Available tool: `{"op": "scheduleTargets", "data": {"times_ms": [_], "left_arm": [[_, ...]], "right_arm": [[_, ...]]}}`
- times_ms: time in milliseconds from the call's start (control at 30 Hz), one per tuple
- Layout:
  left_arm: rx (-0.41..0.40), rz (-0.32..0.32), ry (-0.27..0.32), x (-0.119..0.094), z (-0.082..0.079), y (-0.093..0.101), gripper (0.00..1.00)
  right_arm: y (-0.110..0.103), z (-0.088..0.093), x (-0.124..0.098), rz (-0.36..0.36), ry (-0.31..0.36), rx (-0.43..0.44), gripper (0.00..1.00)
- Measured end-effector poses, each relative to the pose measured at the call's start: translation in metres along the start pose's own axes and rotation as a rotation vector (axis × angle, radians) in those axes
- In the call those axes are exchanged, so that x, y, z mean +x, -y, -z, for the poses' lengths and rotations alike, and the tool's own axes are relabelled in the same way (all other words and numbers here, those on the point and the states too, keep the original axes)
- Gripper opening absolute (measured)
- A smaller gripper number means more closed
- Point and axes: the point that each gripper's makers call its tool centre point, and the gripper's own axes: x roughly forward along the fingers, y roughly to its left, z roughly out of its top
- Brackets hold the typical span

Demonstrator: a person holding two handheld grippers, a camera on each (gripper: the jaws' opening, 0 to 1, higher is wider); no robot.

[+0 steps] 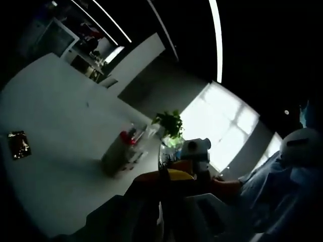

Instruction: Arrange the skincare products in the storage area until every visible bottle or jar stands upright without overlapping.

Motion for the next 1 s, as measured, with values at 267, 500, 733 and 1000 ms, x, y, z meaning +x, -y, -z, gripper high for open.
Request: {"op": "scheduleTargets", "data": {"times_ms": [267,500,733,1000], "left_arm": [[-0.026,-0.008,0.027,-0.004,-0.006,-0.003,0.0],[-0.075,0.034,0.092,-0.01,-0.017,0.0,0.0],[-0.097,0.066,0.141,-0.014,-0.025,0.004,0.0],[-0.146,0.109,0.25,-0.026,-0.044,0.006,0.0]], "right_arm": [[0.001,-0.005,-0.004,0.002,0.026,0.024,0.0],[-0.013,-0.016,0.0,-0.087,0.133,0.006,0.0],[-0.017,-0.007,0.007,-0.113,0.095,0.003,0.09],[-0.016,0.031,0.02,-0.088,-0.093,-0.077,0.0]]}}
